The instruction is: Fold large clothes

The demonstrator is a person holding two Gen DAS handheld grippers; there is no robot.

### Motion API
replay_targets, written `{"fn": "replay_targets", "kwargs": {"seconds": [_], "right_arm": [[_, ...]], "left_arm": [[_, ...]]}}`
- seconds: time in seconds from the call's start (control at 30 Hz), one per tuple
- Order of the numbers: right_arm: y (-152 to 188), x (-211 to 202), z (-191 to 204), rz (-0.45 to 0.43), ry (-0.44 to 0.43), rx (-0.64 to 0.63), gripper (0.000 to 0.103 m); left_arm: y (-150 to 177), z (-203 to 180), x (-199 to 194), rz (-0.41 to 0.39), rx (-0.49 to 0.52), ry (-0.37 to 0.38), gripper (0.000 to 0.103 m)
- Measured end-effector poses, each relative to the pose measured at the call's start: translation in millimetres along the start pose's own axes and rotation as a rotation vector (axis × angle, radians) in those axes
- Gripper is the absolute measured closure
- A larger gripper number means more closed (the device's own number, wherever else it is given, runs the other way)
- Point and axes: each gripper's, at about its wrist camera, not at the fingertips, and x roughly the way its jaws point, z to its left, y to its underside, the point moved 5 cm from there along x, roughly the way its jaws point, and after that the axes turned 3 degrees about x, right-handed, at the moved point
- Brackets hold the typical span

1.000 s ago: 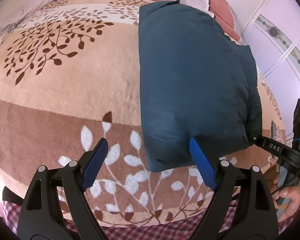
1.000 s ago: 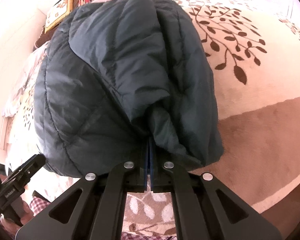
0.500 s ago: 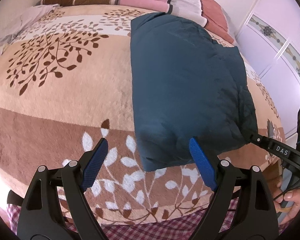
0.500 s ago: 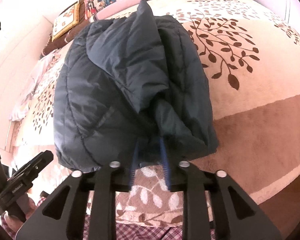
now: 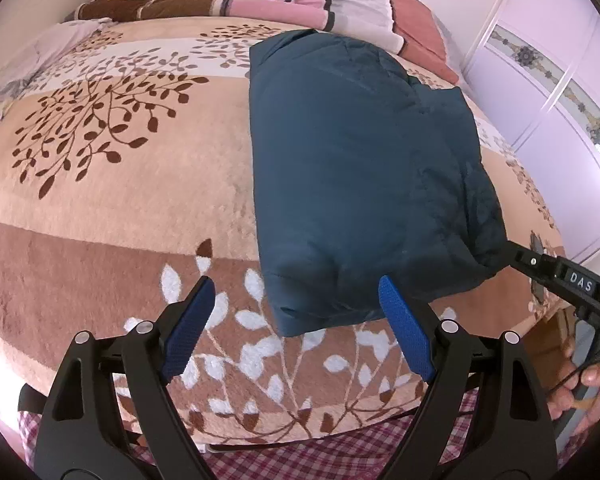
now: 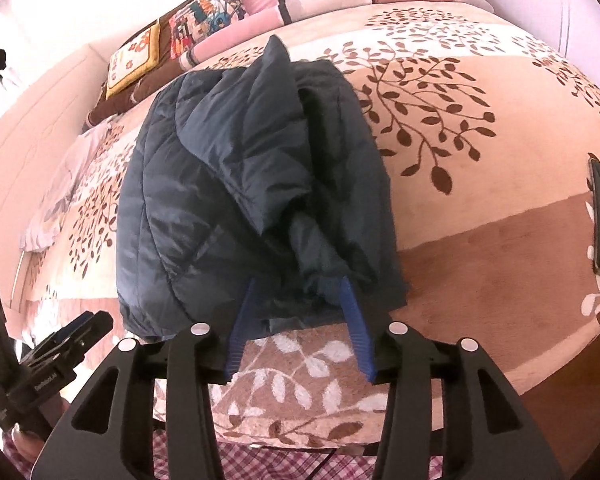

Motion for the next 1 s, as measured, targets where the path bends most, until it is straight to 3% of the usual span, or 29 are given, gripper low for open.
{"fn": "replay_targets", "kwargs": {"seconds": [0.17, 0.4, 0.6, 0.77, 0.87, 1.0], "right_arm": [[-14.0, -6.3, -12.1, -0.032, 0.014, 0.022, 0.047], [-26.1, -9.6, -35.3, -0.057, 0.019, 0.08, 0.044], [-30.4, -2.2, -48.6, -0.03, -0.005, 0.127, 0.041], [-44.9, 4.8, -46.1, -0.007, -0.082, 0.171, 0.029], [-52.9, 13.7, -40.6, 0.01, -0.082, 0.145, 0.022], [-62.0, 28.7, -36.3, 0.046, -0.084, 0.152, 0.021]], "left_arm": [[-4.9, 9.0, -1.3, -0.006, -0.041, 0.039, 0.019], [-12.4, 27.1, -1.2, -0.026, -0.136, 0.085, 0.019], [-25.3, 39.8, 3.6, -0.007, -0.217, 0.165, 0.014], [-36.9, 40.1, 9.1, 0.001, -0.25, 0.22, 0.009], [-44.5, 35.9, 19.0, 0.038, -0.268, 0.282, 0.007], [-54.7, 34.8, 33.5, 0.066, -0.305, 0.323, 0.006]]}}
